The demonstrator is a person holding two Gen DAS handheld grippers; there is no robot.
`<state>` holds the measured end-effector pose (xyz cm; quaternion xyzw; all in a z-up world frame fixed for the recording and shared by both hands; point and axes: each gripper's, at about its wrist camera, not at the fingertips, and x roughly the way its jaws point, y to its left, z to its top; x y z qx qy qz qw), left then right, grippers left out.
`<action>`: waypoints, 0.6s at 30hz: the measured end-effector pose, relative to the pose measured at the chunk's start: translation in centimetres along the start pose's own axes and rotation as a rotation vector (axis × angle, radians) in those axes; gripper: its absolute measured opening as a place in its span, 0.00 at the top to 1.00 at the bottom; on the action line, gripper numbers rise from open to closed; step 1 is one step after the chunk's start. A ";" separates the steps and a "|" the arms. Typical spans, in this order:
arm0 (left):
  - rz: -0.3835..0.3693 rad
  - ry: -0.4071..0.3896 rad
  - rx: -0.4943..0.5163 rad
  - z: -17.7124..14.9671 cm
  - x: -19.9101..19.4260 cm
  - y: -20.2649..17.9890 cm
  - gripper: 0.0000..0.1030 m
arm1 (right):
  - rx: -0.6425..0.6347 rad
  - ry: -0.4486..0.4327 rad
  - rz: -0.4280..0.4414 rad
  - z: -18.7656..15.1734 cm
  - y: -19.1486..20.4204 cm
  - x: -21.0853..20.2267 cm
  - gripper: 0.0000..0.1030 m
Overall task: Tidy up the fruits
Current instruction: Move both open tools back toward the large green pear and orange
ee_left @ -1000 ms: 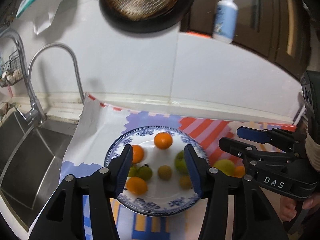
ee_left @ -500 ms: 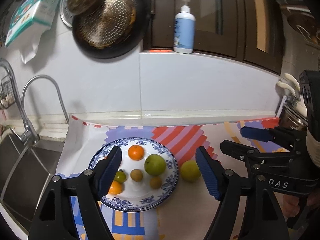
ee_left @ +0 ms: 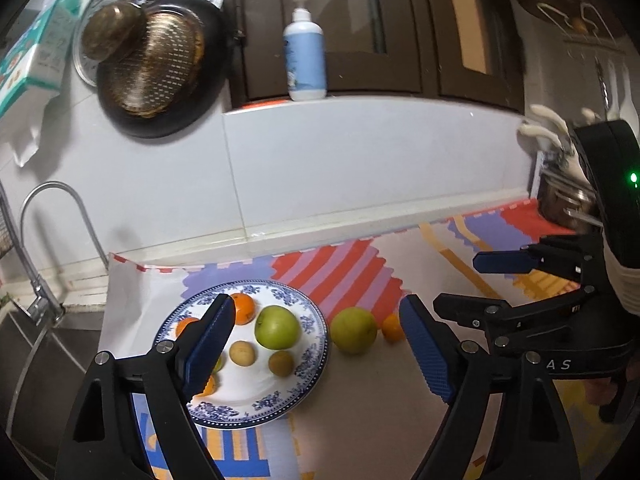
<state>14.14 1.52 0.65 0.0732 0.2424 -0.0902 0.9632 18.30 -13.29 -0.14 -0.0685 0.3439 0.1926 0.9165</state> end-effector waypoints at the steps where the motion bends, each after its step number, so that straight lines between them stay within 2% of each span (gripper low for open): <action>1: -0.005 0.005 0.008 -0.2 0.3 0.0 0.18 | -0.008 0.010 -0.001 -0.2 0.0 0.3 0.40; 5: -0.023 0.023 0.032 -0.7 1.7 0.0 0.18 | -0.045 0.037 -0.009 -0.8 0.2 1.3 0.40; 10: -0.063 0.062 0.108 -1.5 3.7 -0.3 0.19 | -0.065 0.084 -0.010 -1.3 -0.2 3.3 0.40; 18: -0.102 0.125 0.170 -2.3 6.6 -0.5 0.21 | -0.063 0.164 0.045 -2.1 -0.8 7.0 0.41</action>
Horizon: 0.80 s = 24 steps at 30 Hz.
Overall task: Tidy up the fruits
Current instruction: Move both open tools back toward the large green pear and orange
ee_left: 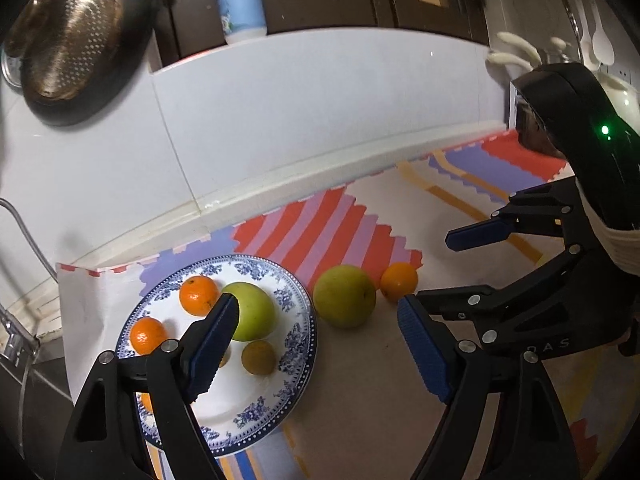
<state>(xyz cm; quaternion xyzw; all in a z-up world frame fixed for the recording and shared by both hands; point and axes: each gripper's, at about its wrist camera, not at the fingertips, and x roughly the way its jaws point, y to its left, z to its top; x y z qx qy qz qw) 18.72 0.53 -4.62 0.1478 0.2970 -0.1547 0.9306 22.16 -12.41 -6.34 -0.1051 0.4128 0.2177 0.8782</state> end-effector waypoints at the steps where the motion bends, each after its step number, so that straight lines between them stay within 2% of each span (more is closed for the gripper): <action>1: -0.002 0.006 0.003 0.0 0.3 0.1 0.21 | 0.001 0.005 0.001 0.0 -0.1 0.4 0.41; 15: -0.033 0.073 0.050 0.1 3.6 0.2 0.22 | 0.012 0.040 0.034 0.7 -0.8 3.7 0.42; 22: -0.057 0.090 0.030 0.6 4.6 0.4 0.23 | 0.047 0.056 0.075 0.7 -1.4 4.6 0.52; 24: -0.064 0.097 0.029 0.6 4.9 0.2 0.24 | 0.049 0.062 0.096 0.6 -1.4 4.8 0.58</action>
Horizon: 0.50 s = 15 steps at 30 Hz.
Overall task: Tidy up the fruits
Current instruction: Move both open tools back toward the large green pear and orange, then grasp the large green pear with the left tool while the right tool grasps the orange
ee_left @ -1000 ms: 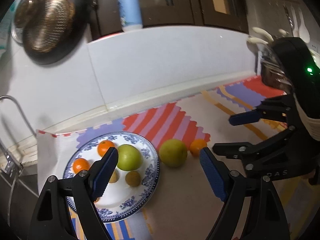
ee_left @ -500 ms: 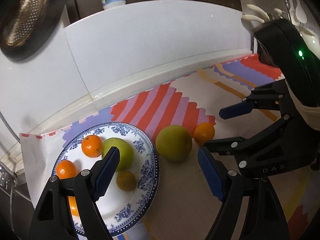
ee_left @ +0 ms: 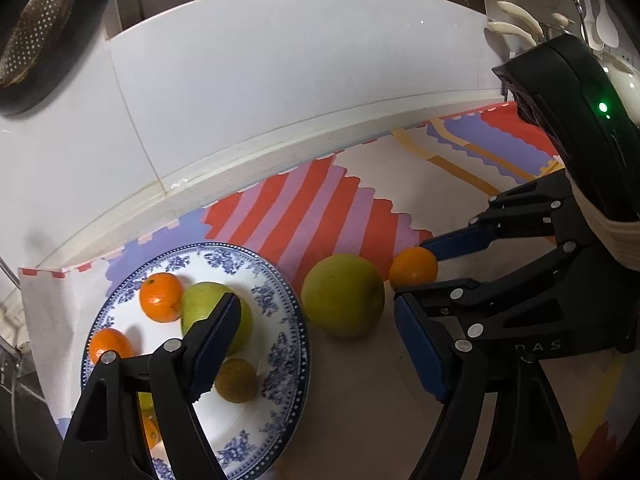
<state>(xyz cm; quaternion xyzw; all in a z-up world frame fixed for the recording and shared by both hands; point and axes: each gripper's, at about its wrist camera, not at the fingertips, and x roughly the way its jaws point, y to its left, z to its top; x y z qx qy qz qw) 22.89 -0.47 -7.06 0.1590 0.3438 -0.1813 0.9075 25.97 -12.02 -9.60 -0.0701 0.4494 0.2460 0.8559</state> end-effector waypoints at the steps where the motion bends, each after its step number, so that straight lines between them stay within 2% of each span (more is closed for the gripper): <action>1: -0.004 0.004 0.001 0.0 0.2 -0.1 0.25 | 0.000 0.002 0.003 -0.1 0.0 0.1 0.61; 2: -0.005 0.006 0.003 0.1 0.3 -0.1 0.25 | 0.002 0.003 0.006 -0.1 0.0 0.1 0.64; 10: -0.021 0.028 0.008 0.6 1.4 -0.8 0.32 | 0.074 -0.025 -0.059 -0.7 -1.6 -1.2 0.64; 15: -0.011 0.063 0.005 0.7 2.5 -1.2 0.42 | 0.116 -0.041 -0.073 -0.8 -2.3 -1.8 0.64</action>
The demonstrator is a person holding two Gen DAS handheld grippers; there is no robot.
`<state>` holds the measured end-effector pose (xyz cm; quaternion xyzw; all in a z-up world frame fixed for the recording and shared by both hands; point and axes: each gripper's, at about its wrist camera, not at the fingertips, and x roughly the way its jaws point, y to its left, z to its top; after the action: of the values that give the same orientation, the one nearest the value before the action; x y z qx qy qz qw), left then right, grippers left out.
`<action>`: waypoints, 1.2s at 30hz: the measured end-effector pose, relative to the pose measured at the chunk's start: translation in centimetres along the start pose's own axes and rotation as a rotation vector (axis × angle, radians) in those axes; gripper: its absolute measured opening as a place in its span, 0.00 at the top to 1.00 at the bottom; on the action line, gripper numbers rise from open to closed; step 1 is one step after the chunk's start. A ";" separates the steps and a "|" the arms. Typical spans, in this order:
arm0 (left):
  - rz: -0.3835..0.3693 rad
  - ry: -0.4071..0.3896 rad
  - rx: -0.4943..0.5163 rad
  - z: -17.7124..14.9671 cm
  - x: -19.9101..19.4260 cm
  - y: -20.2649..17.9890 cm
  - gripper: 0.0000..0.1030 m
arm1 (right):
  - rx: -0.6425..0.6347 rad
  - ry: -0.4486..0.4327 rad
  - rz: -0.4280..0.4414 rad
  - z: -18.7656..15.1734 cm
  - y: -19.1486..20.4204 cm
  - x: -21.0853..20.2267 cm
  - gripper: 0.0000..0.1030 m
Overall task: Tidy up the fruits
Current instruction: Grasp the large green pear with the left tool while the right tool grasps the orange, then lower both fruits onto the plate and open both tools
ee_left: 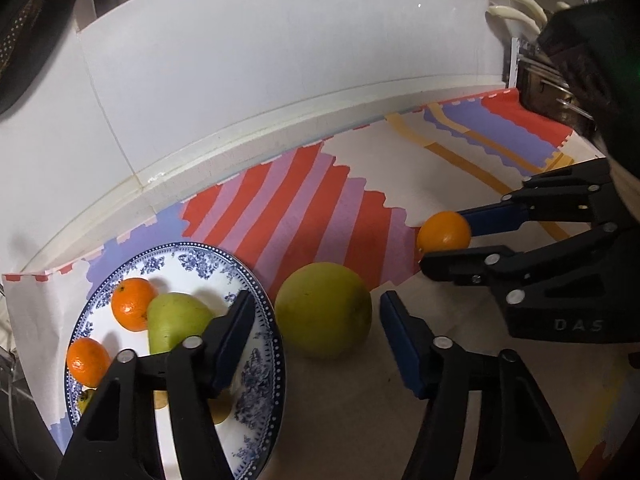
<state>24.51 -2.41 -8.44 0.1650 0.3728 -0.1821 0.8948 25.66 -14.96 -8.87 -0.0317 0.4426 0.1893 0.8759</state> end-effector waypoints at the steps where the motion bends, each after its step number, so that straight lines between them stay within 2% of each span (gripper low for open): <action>1: 0.003 0.009 -0.004 0.0 0.2 0.0 0.43 | 0.005 -0.001 -0.001 0.0 -0.1 0.0 0.64; 5: 0.005 0.030 -0.009 0.1 0.9 -0.2 0.52 | 0.019 0.000 0.002 0.0 -0.3 0.1 0.64; 15: -0.012 0.014 -0.058 0.1 0.3 -0.3 0.52 | 0.032 -0.004 0.003 -0.1 -0.5 -0.1 0.64; 24: 0.010 -0.046 -0.105 0.5 -2.7 -0.2 0.52 | 0.030 -0.039 0.005 0.2 -0.1 -1.7 0.64; 36: 0.056 -0.128 -0.182 0.4 -7.9 0.9 0.52 | -0.005 -0.121 0.043 1.3 2.5 -5.3 0.64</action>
<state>19.98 -0.21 -2.31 0.0813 0.3252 -0.1323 0.9328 22.93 -13.90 -3.61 -0.0129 0.3890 0.2109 0.8967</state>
